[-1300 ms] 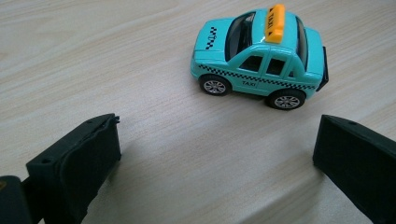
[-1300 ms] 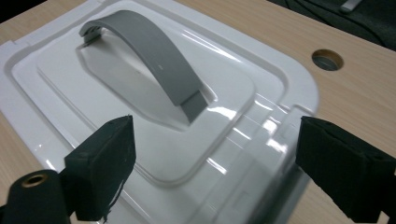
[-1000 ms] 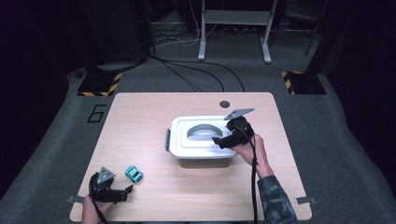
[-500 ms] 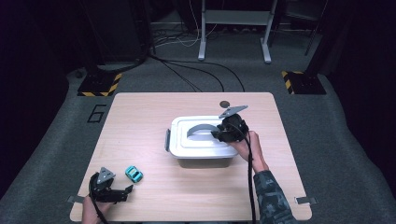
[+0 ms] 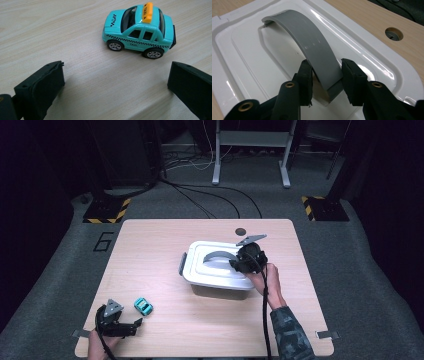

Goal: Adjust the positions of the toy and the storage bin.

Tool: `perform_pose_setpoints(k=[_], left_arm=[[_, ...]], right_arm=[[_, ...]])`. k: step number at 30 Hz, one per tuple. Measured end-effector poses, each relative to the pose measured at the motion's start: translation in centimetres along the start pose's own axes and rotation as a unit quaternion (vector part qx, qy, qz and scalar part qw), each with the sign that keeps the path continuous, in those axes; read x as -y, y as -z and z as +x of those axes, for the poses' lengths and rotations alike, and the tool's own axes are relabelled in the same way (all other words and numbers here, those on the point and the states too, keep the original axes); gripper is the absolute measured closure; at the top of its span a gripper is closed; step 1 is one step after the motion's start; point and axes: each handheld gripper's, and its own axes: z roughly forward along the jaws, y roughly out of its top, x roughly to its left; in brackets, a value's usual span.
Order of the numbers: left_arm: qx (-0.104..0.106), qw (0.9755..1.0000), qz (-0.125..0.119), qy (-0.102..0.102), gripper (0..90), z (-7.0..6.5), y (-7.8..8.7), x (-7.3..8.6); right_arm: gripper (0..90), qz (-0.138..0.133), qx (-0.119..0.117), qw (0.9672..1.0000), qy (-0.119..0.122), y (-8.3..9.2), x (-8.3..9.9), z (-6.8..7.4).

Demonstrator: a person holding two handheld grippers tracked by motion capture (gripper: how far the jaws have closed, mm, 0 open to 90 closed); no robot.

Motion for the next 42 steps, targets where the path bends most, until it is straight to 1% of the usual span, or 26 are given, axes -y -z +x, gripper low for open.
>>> perform_pose_setpoints(k=[3,5,7,9,10,11,13,14,15,16,17,19,20,21,22,25,26,27,29,30,31,33,37,42], left_arm=[[-0.001,1.0000,-0.001,-0.001,0.5,0.0,0.0,0.0],[0.000,1.0000,0.000,0.000,0.5,0.0,0.0,0.0],[0.000,1.0000,0.000,0.000,0.5,0.0,0.0,0.0],[-0.001,1.0000,-0.001,-0.001,0.5,0.0,0.0,0.0],[0.000,1.0000,0.000,0.000,0.5,0.0,0.0,0.0],[0.000,1.0000,0.000,0.000,0.5,0.0,0.0,0.0],[-0.001,1.0000,-0.001,-0.001,0.5,0.0,0.0,0.0],[-0.001,1.0000,-0.001,-0.001,0.5,0.0,0.0,0.0],[-0.001,1.0000,-0.001,-0.001,0.5,0.0,0.0,0.0],[0.000,1.0000,0.000,0.000,0.5,0.0,0.0,0.0],[-0.001,1.0000,-0.001,-0.001,0.5,0.0,0.0,0.0],[-0.001,1.0000,-0.001,-0.001,0.5,0.0,0.0,0.0],[-0.001,1.0000,-0.001,-0.001,0.5,0.0,0.0,0.0],[-0.001,1.0000,-0.001,-0.001,0.5,0.0,0.0,0.0],[-0.001,1.0000,-0.001,0.000,0.5,0.0,0.0,0.0],[0.000,1.0000,0.000,-0.001,0.5,0.0,0.0,0.0],[-0.001,1.0000,-0.001,-0.001,0.5,0.0,0.0,0.0],[-0.001,1.0000,-0.001,0.000,0.5,0.0,0.0,0.0],[0.000,1.0000,0.000,0.000,0.5,0.0,0.0,0.0],[-0.001,1.0000,-0.001,0.000,0.5,0.0,0.0,0.0],[-0.001,1.0000,0.000,0.000,0.5,0.0,0.0,0.0],[-0.001,1.0000,0.000,0.000,0.5,0.0,0.0,0.0],[-0.001,1.0000,-0.001,0.000,0.5,0.0,0.0,0.0],[-0.001,1.0000,-0.001,0.000,0.5,0.0,0.0,0.0]], right_arm=[[61.8,0.006,0.011,0.9999,-0.010,0.3,0.1,0.4],[61.8,0.008,0.014,0.9998,-0.013,0.4,0.2,0.5],[61.7,0.014,0.019,0.9995,-0.023,0.7,0.3,0.8],[61.8,0.017,0.019,0.9994,-0.025,0.9,0.5,1.1],[61.9,0.016,0.016,0.9995,-0.019,1.0,0.6,1.1],[61.9,0.016,0.012,0.9996,-0.019,1.1,0.7,1.1],[61.5,0.008,-0.002,0.9999,-0.006,1.2,0.9,0.8],[56.9,0.001,-0.026,0.9997,-0.001,1.3,1.1,0.4],[56.9,0.001,-0.026,0.9997,-0.001,1.3,1.1,0.4],[55.3,-0.006,-0.040,0.9992,0.009,1.3,1.1,0.0],[53.7,-0.009,-0.046,0.9989,0.012,1.3,1.0,-0.1],[50.1,-0.019,-0.061,0.9975,0.029,1.3,0.6,-0.3],[49.9,-0.022,-0.067,0.9968,0.038,1.2,0.2,-0.3],[50.4,-0.022,-0.070,0.9965,0.039,1.2,0.0,-0.1],[50.7,-0.025,-0.075,0.9954,0.055,1.1,-0.3,-0.1],[54.4,-0.029,-0.089,0.9934,0.067,0.8,-1.0,0.0],[57.5,-0.033,-0.090,0.9929,0.070,0.7,-1.2,-0.1],[59.6,-0.033,-0.087,0.9934,0.067,0.6,-1.2,0.0],[60.4,-0.036,-0.090,0.9932,0.064,0.5,-1.2,-0.2],[60.8,-0.039,-0.087,0.9932,0.067,0.5,-1.1,-0.2],[60.9,-0.038,-0.084,0.9939,0.061,0.5,-1.0,-0.1],[61.6,-0.040,-0.076,0.9945,0.060,0.6,-1.0,0.1],[63.5,-0.036,-0.056,0.9967,0.046,0.6,-1.0,0.6],[64.7,-0.031,-0.038,0.9984,0.028,0.7,-1.1,1.6]])
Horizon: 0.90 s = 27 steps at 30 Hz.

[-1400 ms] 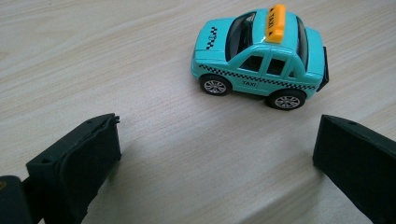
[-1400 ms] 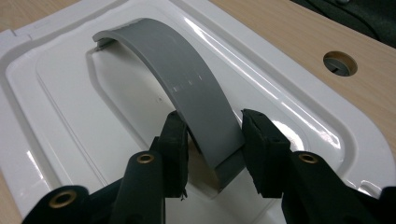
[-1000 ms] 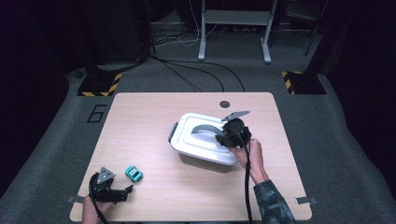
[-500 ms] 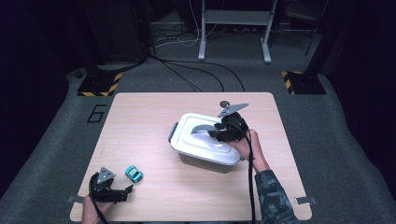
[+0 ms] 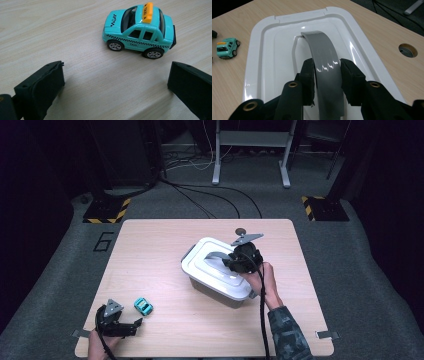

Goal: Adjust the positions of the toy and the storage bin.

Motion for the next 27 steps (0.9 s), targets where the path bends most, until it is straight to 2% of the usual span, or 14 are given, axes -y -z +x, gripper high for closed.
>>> perform_pose_setpoints(k=[5,7,9,14,25,27], left_arm=[[0.001,1.0000,0.001,0.000,0.5,0.0,0.0,0.0],[0.000,1.0000,0.000,-0.001,0.5,0.0,0.0,0.0],[0.000,1.0000,0.000,-0.001,0.4,0.0,0.0,0.0],[0.001,1.0000,0.001,0.000,0.5,0.0,0.0,0.0],[0.000,1.0000,0.000,0.000,0.5,0.0,0.0,0.0],[0.001,1.0000,0.000,-0.001,0.5,0.0,0.0,0.0]], right_arm=[[65.2,0.005,0.015,0.9992,-0.036,-0.1,-0.2,1.5],[65.4,0.007,0.019,0.9989,-0.042,-0.2,-0.3,2.1],[65.6,0.001,0.017,0.9992,-0.035,-0.3,-0.3,2.3],[65.4,-0.001,0.013,0.9985,-0.053,-0.5,-0.3,2.5],[66.0,-0.002,0.008,0.9987,-0.051,-1.4,-1.1,4.3],[65.5,-0.005,0.011,0.9993,-0.036,-1.6,-1.3,4.5]])
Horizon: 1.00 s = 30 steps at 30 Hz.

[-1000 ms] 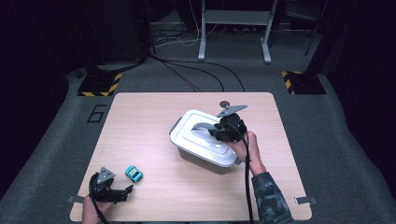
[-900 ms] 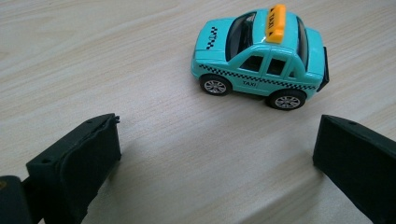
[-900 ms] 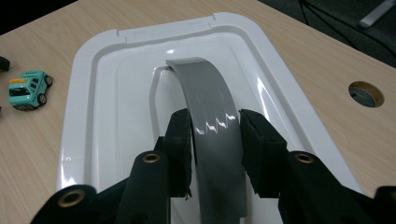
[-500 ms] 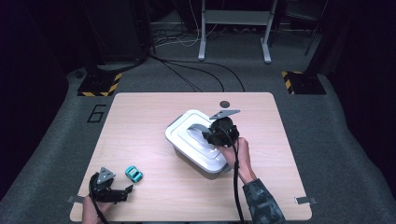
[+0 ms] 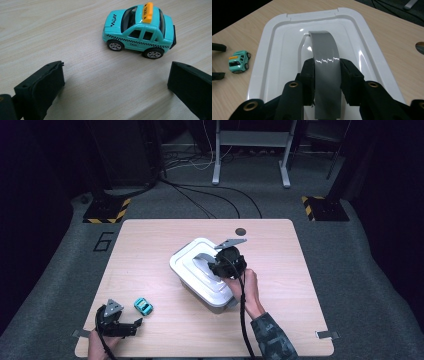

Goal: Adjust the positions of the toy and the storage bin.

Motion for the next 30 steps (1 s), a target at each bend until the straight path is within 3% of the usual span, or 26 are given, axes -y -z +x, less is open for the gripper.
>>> perform_pose_setpoints(k=[5,6,8,11,12,14,20,30], left_arm=[[0.000,1.0000,0.000,0.000,0.4,0.0,0.0,0.0],[0.000,1.0000,0.000,0.000,0.5,0.0,0.0,0.0],[0.000,1.0000,0.000,0.000,0.5,0.0,0.0,0.0],[0.000,1.0000,0.000,0.000,0.5,0.0,0.0,0.0],[0.000,1.0000,0.000,0.000,0.4,0.0,0.0,0.0],[0.000,1.0000,0.000,0.000,0.5,0.0,0.0,0.0],[0.000,1.0000,0.000,0.000,0.5,0.0,0.0,0.0],[0.001,1.0000,0.001,0.001,0.5,0.0,0.0,0.0]], right_arm=[[59.2,-0.016,-0.020,0.9993,0.025,-0.4,-0.6,-0.1],[57.7,-0.016,-0.015,0.9994,0.029,-0.4,-0.9,-0.1],[57.4,-0.013,-0.028,0.9984,0.048,-0.8,-1.4,-0.1],[60.9,0.000,-0.029,0.9973,0.067,-1.4,-1.8,-0.1],[65.6,0.001,-0.022,0.9979,0.061,-1.6,-1.8,-0.1],[66.3,-0.004,-0.025,0.9977,0.063,-1.7,-1.8,-0.3],[66.6,0.007,-0.026,0.9991,0.033,-1.3,-1.7,0.0],[66.6,0.007,-0.024,0.9992,0.030,-0.6,-1.0,0.7]])
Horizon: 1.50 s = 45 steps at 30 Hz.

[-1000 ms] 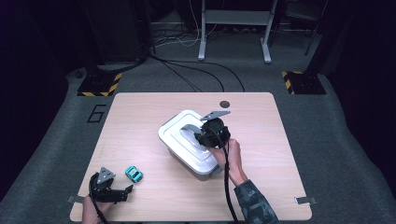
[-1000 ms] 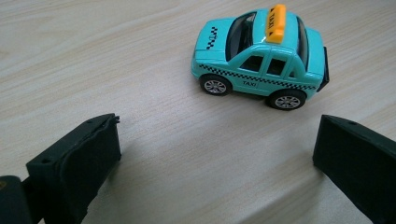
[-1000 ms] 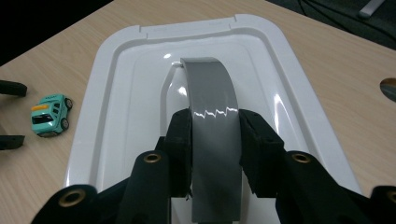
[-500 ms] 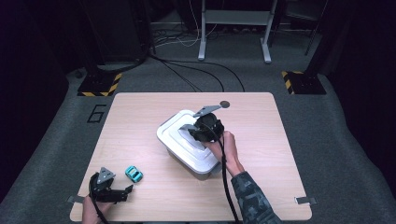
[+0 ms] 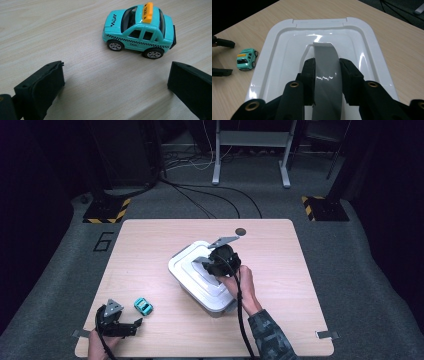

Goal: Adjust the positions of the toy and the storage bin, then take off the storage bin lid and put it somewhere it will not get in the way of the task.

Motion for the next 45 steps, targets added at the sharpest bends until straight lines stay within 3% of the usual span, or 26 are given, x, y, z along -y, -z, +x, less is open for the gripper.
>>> perform_pose_setpoints(k=[14,21,29,30,38,41,45], left_arm=[[-0.001,1.0000,-0.001,0.001,0.5,0.0,0.0,0.0],[-0.001,1.0000,-0.001,-0.001,0.5,0.0,0.0,0.0],[-0.001,1.0000,-0.001,-0.001,0.5,0.0,0.0,0.0],[-0.001,1.0000,-0.001,-0.001,0.5,0.0,0.0,0.0],[0.000,1.0000,0.003,-0.005,0.5,0.1,0.0,0.0],[0.000,1.0000,0.003,-0.005,0.5,0.1,0.0,0.0],[-0.001,1.0000,0.002,-0.004,0.5,0.0,0.0,0.0]], right_arm=[[66.6,-0.004,0.011,0.9999,0.008,0.3,0.1,0.5],[66.6,-0.019,0.012,0.9997,0.011,1.7,-0.2,0.6],[66.6,-0.023,0.025,0.9994,0.010,3.0,-0.5,0.0],[66.6,-0.026,0.026,0.9992,0.018,3.2,-0.5,-0.2],[66.5,-0.032,0.038,0.9988,-0.003,4.5,-0.5,-0.9],[66.5,-0.036,0.041,0.9985,0.008,4.8,-0.5,-1.3],[66.5,-0.037,0.046,0.9982,0.000,5.5,-0.5,-1.5]])
